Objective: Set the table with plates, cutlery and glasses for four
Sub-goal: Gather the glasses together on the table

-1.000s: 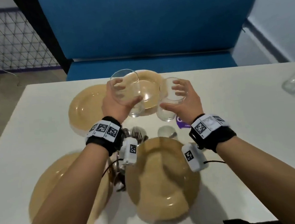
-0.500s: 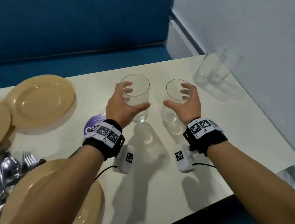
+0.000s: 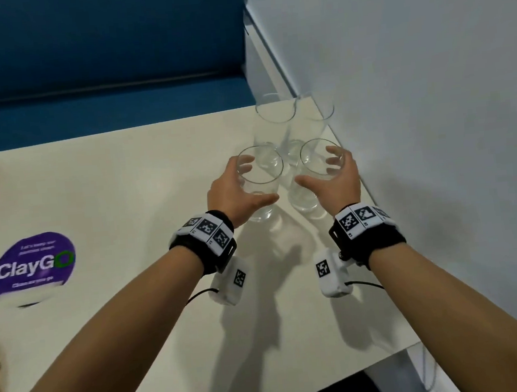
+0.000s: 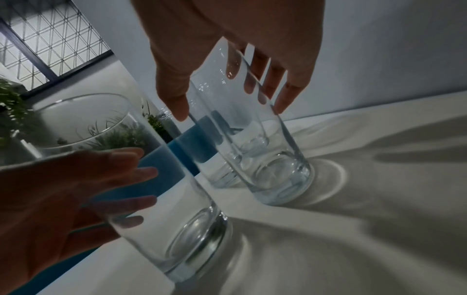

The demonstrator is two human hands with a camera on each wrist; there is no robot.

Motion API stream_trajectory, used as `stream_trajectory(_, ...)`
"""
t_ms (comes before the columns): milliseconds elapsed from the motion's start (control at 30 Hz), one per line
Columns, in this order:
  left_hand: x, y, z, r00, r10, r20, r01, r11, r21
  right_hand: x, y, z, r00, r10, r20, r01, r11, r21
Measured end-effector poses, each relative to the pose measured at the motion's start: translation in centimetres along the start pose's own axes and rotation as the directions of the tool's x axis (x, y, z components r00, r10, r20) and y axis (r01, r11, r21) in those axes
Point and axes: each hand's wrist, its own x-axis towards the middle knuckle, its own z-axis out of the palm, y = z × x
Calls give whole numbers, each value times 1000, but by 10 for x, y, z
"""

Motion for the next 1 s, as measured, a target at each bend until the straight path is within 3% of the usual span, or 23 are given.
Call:
stream_trajectory(167, 16, 14, 35, 1000, 30, -7, -30, 1000, 0, 20, 9, -22, 998, -30, 55, 30, 1000, 9)
stream_trajectory(400, 24, 12, 52, 990, 22, -141, -35, 995, -93, 28, 23, -30, 997, -64, 36, 63, 998, 32)
stream_trajectory(1000, 38, 18, 48, 993, 12, -122, -30, 989, -147, 44, 19, -22, 992, -99, 81, 94, 994, 57)
